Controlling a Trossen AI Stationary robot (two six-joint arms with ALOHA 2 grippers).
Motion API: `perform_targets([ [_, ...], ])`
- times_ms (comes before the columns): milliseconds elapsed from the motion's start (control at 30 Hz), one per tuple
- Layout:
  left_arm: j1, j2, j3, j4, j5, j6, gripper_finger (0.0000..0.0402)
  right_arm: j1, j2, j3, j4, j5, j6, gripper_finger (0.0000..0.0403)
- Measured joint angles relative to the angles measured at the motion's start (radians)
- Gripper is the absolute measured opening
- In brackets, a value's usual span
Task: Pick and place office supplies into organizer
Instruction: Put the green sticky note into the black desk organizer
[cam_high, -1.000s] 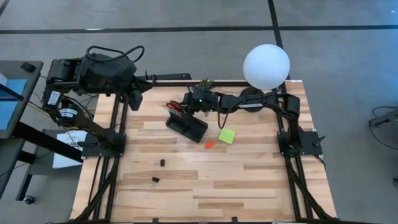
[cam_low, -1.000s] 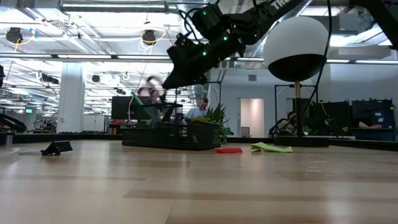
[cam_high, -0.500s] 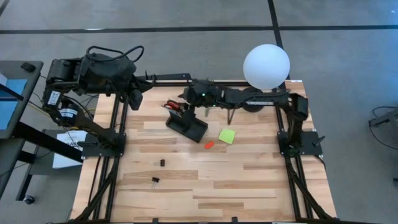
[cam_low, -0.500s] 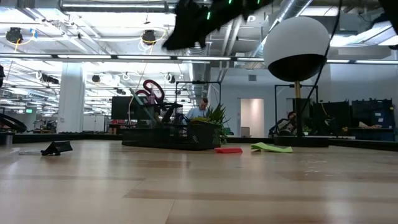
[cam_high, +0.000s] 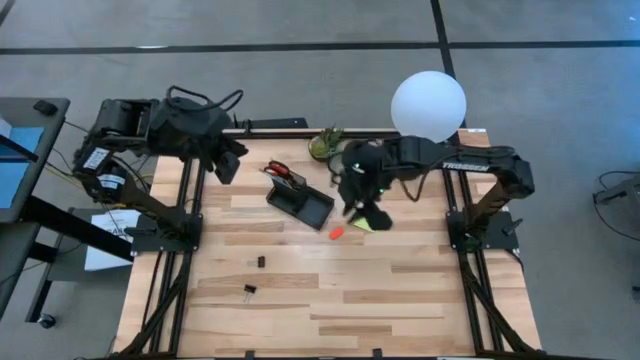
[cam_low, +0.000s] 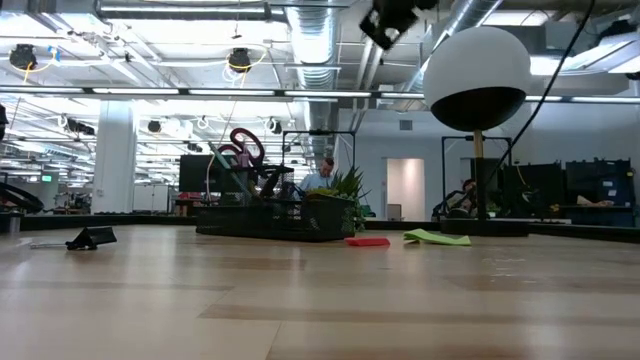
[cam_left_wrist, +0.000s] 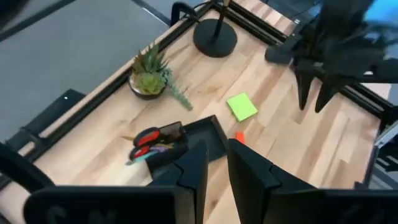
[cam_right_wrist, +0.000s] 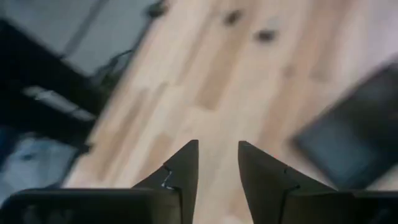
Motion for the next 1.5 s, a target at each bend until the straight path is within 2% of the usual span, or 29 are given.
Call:
perform_targets([
  [67,-0.024,0.000,-0.005,0.032,-0.004,-0.021,0.0056,-0.001,0.000,-0.065,0.014,-0.062,-0.013,0.0096],
  [167,-0.082,-0.002,-0.005,0.103,-0.004,-0.040,0.0056,-0.003,0.002,-0.170,0.031,-0.060,-0.013,0.0080],
  [300,-0.181,-0.009,-0.005,0.152,-0.021,-0.047,0.0056,-0.031,0.002,-0.311,0.025,-0.005,-0.004,0.0069],
  [433,-0.268,-0.006,-0.005,0.127,-0.115,-0.070,0.0056,-0.079,-0.012,-0.401,0.027,0.072,0.011,0.0067],
  [567,-0.323,0.002,-0.005,0.116,-0.183,-0.134,0.0056,-0.138,-0.029,-0.412,-0.002,0.135,-0.032,0.0067],
  [867,-0.390,0.000,-0.005,0.118,-0.292,-0.227,0.0056,-0.264,-0.066,-0.410,0.131,0.171,-0.072,0.0067],
  [1000,-0.400,0.003,-0.005,0.120,-0.293,-0.245,0.0056,-0.306,0.000,-0.410,0.138,0.173,-0.041,0.0067],
  [1333,-0.400,0.046,-0.004,0.123,-0.278,-0.260,0.0056,-0.360,0.217,-0.410,0.145,0.170,-0.078,0.0067],
  [1500,-0.400,0.053,-0.005,0.120,-0.271,-0.266,0.0056,-0.362,0.293,-0.410,0.145,0.092,-0.105,0.0067],
])
